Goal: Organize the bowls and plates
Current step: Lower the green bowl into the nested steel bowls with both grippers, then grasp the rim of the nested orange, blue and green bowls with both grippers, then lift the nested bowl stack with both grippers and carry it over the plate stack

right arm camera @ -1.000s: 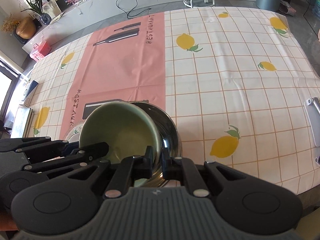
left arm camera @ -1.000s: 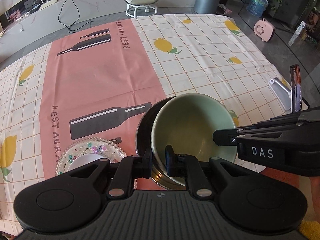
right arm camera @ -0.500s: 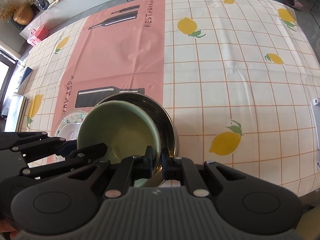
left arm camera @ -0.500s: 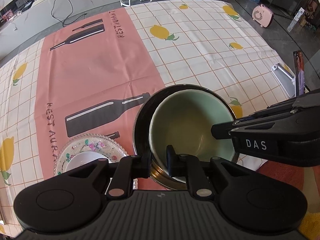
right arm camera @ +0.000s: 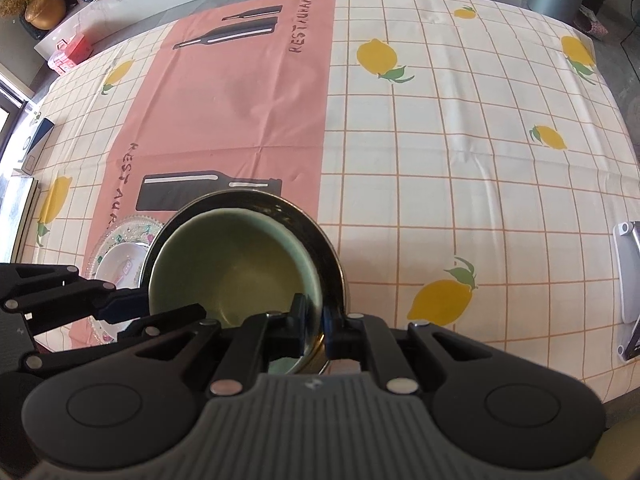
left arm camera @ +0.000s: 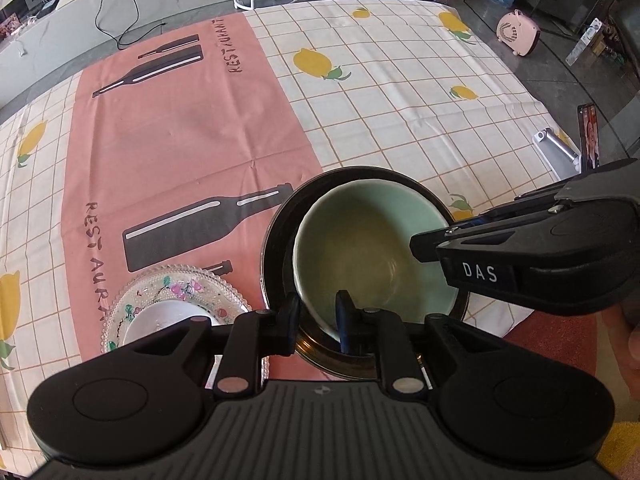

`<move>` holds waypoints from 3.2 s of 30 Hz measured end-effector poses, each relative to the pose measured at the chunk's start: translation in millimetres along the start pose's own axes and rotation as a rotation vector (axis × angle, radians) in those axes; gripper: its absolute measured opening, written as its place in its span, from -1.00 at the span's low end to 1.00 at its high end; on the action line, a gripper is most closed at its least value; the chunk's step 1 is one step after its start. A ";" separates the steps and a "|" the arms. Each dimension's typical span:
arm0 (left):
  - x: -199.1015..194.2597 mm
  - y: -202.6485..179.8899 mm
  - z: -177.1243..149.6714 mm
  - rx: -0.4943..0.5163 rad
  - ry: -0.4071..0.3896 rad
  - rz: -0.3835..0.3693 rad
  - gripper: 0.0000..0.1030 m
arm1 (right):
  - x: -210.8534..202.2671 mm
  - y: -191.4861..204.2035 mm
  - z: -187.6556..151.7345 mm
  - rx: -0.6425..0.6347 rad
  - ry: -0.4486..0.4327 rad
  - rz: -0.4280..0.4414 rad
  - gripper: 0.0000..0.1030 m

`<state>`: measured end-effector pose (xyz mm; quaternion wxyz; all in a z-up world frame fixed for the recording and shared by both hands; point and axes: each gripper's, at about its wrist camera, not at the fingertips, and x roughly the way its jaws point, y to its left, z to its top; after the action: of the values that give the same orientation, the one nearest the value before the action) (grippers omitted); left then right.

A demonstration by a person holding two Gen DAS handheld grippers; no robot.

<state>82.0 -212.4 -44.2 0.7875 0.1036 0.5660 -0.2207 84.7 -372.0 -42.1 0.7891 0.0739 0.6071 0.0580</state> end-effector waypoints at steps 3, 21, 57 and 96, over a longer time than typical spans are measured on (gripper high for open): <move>-5.0 1.0 -0.3 -0.003 -0.013 -0.001 -0.60 | 0.3 1.2 0.9 -0.009 -0.002 -0.010 -0.91; -40.6 22.6 -1.4 -0.078 -0.182 -0.097 -0.26 | -16.0 16.0 -2.2 -0.126 -0.080 -0.026 -0.46; 17.1 85.9 -65.2 -0.600 -0.338 -0.307 0.48 | 23.5 -49.2 -77.0 0.508 -0.282 0.254 0.27; 39.7 65.1 -36.3 -0.521 -0.138 -0.247 -0.02 | 43.6 -56.0 -72.1 0.606 -0.174 0.329 -0.13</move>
<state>92.0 -149.2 -99.3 0.7916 -0.1868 0.5569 -0.1687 26.2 -415.8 -112.1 0.7603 0.4059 0.5070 -0.0049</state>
